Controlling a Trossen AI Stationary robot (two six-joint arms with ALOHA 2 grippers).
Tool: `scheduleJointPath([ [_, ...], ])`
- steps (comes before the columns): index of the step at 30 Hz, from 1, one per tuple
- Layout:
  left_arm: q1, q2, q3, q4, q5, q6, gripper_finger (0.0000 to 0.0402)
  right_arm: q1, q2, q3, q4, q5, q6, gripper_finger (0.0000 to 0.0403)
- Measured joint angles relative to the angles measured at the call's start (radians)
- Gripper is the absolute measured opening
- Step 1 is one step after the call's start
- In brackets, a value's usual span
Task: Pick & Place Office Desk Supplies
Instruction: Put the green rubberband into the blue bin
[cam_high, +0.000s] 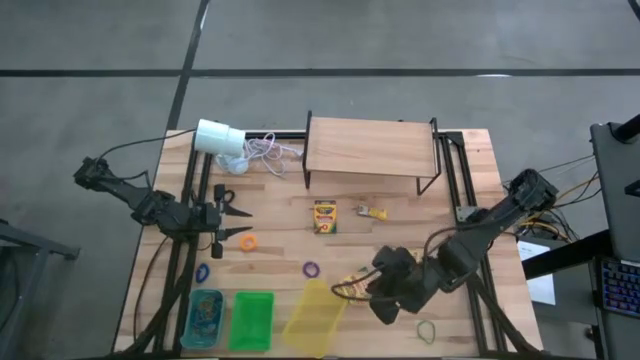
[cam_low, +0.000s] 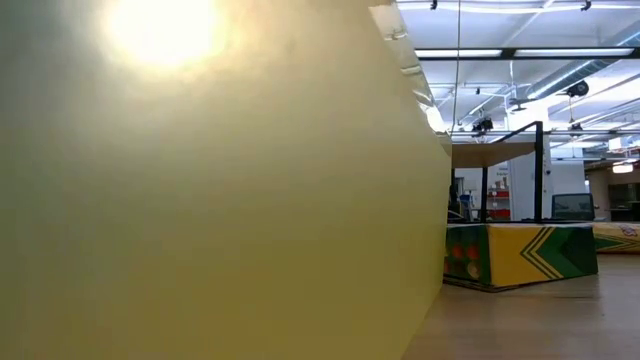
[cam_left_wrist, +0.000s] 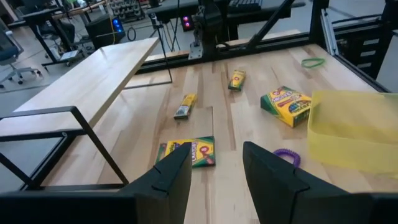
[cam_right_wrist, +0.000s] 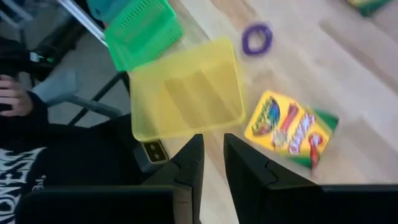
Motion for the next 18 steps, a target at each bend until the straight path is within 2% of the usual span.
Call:
scheduleJointPath([
  [7,0.000,-0.001,0.000,-0.004,0.000,0.000,0.0148,0.055,0.082,-0.002,0.006,-0.020,0.184,0.0059],
  [13,0.000,0.000,0.000,-0.038,0.000,0.000,0.0148,0.097,0.156,-0.002,0.005,-0.184,0.423,0.0059],
  [18,0.000,0.000,0.000,-0.052,0.000,0.000,0.0148,0.129,0.206,-0.003,-0.011,-0.250,0.557,0.0059],
])
